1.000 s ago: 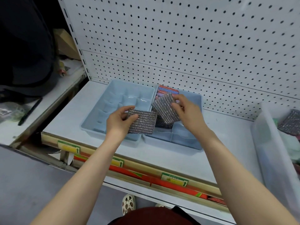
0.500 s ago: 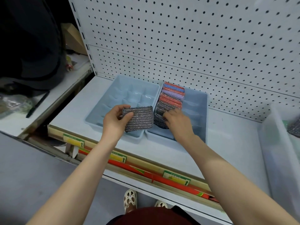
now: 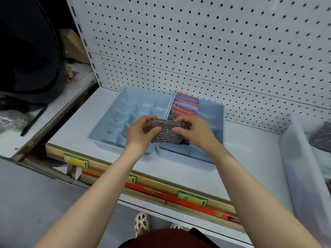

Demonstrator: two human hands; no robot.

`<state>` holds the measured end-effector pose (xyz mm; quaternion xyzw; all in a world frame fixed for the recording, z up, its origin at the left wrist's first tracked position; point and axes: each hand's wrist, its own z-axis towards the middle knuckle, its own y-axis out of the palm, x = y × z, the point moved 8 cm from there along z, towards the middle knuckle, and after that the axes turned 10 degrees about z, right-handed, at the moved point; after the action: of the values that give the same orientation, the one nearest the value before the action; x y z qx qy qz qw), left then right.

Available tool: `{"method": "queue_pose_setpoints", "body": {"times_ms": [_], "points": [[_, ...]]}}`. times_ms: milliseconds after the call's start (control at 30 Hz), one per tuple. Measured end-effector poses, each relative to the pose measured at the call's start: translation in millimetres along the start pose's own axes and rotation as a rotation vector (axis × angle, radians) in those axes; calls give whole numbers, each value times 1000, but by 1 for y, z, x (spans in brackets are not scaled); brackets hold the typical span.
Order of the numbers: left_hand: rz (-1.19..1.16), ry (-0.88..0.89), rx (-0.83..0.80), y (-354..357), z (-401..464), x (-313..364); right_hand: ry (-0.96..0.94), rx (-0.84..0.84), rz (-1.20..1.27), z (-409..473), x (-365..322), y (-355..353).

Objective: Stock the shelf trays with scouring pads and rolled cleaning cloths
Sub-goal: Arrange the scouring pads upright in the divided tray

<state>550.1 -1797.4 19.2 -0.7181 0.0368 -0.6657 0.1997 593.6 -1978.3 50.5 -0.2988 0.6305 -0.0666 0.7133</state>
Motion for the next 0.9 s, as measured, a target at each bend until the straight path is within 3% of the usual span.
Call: {"method": "queue_pose_setpoints", "body": {"times_ms": [100, 267, 467, 667, 800, 900], "points": [[159, 23, -18, 9, 3, -10, 0, 172, -207, -9, 13, -26], [482, 62, -83, 20, -3, -20, -132, 266, -423, -20, 16, -27], [574, 104, -90, 23, -8, -17, -196, 133, -597, -16, 23, 18], [586, 119, -68, 22, -9, -18, -155, 286, -423, -15, 23, 5], [593, 124, -62, 22, -9, -19, -61, 42, -667, -11, 35, 28], [586, 128, -66, 22, -9, -19, -93, 49, -696, -8, 23, 23]]}}
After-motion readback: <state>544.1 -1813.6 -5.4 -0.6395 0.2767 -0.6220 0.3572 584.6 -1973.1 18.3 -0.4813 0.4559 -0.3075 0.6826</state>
